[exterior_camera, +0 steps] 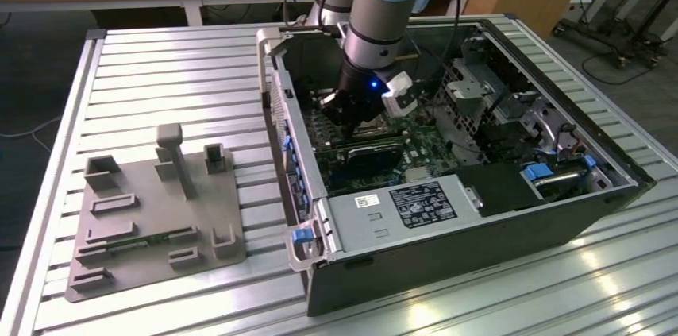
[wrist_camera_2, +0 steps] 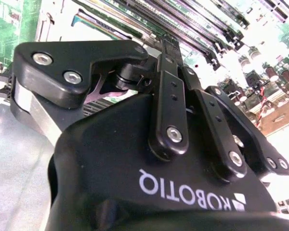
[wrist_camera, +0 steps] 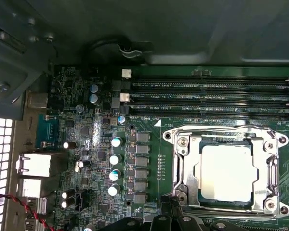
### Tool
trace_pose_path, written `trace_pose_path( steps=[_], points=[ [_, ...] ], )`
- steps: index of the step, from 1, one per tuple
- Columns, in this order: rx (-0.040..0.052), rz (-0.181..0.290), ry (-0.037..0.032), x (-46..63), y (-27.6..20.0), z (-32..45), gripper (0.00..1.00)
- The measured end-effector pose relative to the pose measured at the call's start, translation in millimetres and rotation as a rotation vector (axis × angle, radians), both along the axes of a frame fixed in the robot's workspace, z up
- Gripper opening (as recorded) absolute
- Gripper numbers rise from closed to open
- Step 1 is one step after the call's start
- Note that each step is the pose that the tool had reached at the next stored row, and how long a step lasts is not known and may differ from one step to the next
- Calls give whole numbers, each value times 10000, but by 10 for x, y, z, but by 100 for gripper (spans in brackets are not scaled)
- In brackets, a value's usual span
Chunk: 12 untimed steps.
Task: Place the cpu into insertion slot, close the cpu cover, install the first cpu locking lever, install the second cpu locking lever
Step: 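Install the second cpu locking lever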
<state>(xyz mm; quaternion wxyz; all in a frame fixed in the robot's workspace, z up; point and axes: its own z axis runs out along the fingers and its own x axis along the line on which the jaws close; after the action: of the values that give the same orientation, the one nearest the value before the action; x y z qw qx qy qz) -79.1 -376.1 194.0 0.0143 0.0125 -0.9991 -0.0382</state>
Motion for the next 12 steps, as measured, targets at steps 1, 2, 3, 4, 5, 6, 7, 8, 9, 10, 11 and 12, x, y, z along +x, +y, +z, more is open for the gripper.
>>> trace_pose_path(
  steps=[1,2,3,4,5,6,7,8,9,10,11,12],
  points=[
    [-6,0,4,-1,-1,3,10],
    [-17,0,8,0,1,7,10],
    [-21,0,8,0,3,6,10],
    [-21,-1,4,0,7,3,10],
    [-32,0,7,0,9,8,10],
    [-37,-2,5,0,13,6,10],
    [-59,-2,1,-1,17,4,10],
    [-99,-1,2,1,22,4,10],
    [-143,0,-1,1,26,4,10],
    [-180,0,1,0,26,4,10],
    [-200,0,4,1,29,9,10],
    [-164,1,-23,5,36,45,10]
  ],
)
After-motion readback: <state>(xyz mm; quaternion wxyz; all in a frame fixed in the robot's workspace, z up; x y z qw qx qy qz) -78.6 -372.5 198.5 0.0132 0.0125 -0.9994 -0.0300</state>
